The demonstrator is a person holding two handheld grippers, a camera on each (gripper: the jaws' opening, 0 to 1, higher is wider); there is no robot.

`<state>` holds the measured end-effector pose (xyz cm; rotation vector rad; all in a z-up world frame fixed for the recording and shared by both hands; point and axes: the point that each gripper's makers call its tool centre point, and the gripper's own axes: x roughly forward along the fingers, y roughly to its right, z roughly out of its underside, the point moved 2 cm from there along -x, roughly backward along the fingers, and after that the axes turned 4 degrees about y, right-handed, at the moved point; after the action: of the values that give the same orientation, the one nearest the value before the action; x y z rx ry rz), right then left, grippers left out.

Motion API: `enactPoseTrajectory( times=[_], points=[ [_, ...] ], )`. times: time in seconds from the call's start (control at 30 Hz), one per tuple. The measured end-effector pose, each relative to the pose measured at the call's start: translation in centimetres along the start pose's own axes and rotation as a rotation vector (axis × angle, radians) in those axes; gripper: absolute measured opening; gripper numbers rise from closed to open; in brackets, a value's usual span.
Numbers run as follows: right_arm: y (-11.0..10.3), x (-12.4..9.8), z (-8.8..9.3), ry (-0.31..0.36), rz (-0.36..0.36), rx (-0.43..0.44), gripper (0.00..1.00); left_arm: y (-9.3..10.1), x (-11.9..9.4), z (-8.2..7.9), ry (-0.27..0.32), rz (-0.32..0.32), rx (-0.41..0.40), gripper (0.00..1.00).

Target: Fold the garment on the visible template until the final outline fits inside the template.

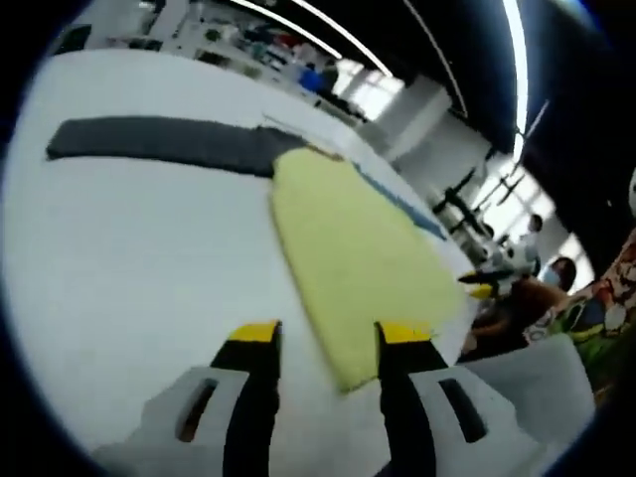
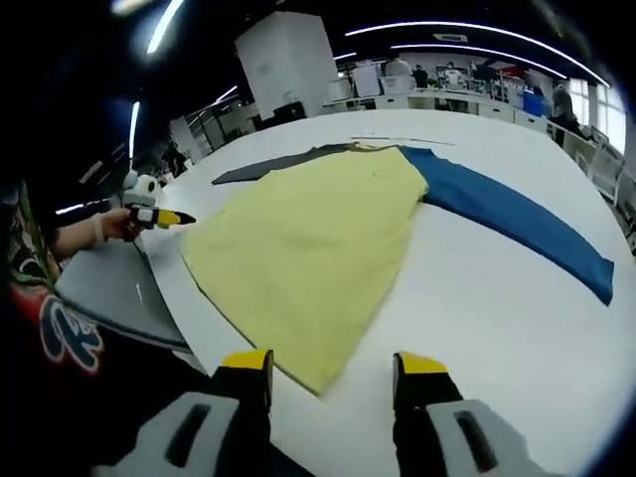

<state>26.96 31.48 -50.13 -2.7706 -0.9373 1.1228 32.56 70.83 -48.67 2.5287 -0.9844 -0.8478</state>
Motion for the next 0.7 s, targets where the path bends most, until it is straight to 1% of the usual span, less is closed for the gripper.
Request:
enactPoseTrajectory(
  times=[0.03,0.07,0.1,0.13,0.17,0.2,0.23,0.27,0.33,0.37,0.4,0.43,0.5,0.57,0.67,0.7],
  points=[
    [0.2,0.0,-0.2,0.011,0.009,-0.013,0.57,0.1,0.1,-0.4,0.016,-0.002,0.029,0.59],
    [0.7,0.0,-0.7,0.034,0.029,-0.039,0.63,0.3,0.2,-0.6,0.023,0.001,0.043,0.64],
    [1.2,0.0,-1.1,0.052,0.055,-0.047,0.72,0.5,0.4,-1.1,0.044,0.003,0.080,0.67],
    [1.4,0.0,-1.2,0.057,0.060,-0.043,0.78,0.7,0.5,-1.5,0.059,0.007,0.103,0.70],
    [1.9,-0.1,-1.8,0.082,0.083,-0.050,0.82,0.9,0.6,-1.9,0.073,0.011,0.129,0.72],
    [2.4,-0.2,-2.2,0.104,0.104,-0.050,0.86,1.0,0.8,-2.4,0.099,0.017,0.158,0.74],
    [2.8,-0.4,-2.5,0.115,0.115,-0.040,0.88,1.1,0.9,-2.7,0.116,0.017,0.174,0.78],
    [3.2,-0.5,-2.9,0.136,0.126,-0.035,0.89,1.1,0.9,-3.0,0.129,0.004,0.175,0.82],
    [4.3,-1.2,-3.7,0.181,0.164,-0.016,0.93,1.2,0.9,-3.5,0.154,0.015,0.175,0.89],
    [4.8,-1.4,-4.0,0.196,0.176,-0.017,0.94,1.3,0.9,-3.7,0.162,0.021,0.170,0.90],
    [6.0,-1.9,-4.3,0.214,0.206,-0.012,0.94,1.3,0.9,-3.8,0.166,0.027,0.160,0.89],
    [7.0,-2.2,-4.3,0.217,0.219,0.002,0.93,1.3,0.9,-3.8,0.170,0.029,0.157,0.87],
    [7.7,-2.9,-5.5,0.255,0.245,0.038,0.92,1.2,0.9,-3.9,0.173,0.028,0.157,0.87],
    [9.0,-3.5,-6.1,0.280,0.269,0.056,0.91,1.2,0.8,-4.2,0.187,0.025,0.157,0.89],
    [10.2,-4.4,-6.9,0.264,0.300,0.047,0.87,1.3,0.6,-4.6,0.204,0.038,0.139,0.87],
    [10.5,-4.7,-7.3,0.273,0.316,0.032,0.87,1.3,0.6,-4.6,0.207,0.037,0.133,0.86]
  ],
)
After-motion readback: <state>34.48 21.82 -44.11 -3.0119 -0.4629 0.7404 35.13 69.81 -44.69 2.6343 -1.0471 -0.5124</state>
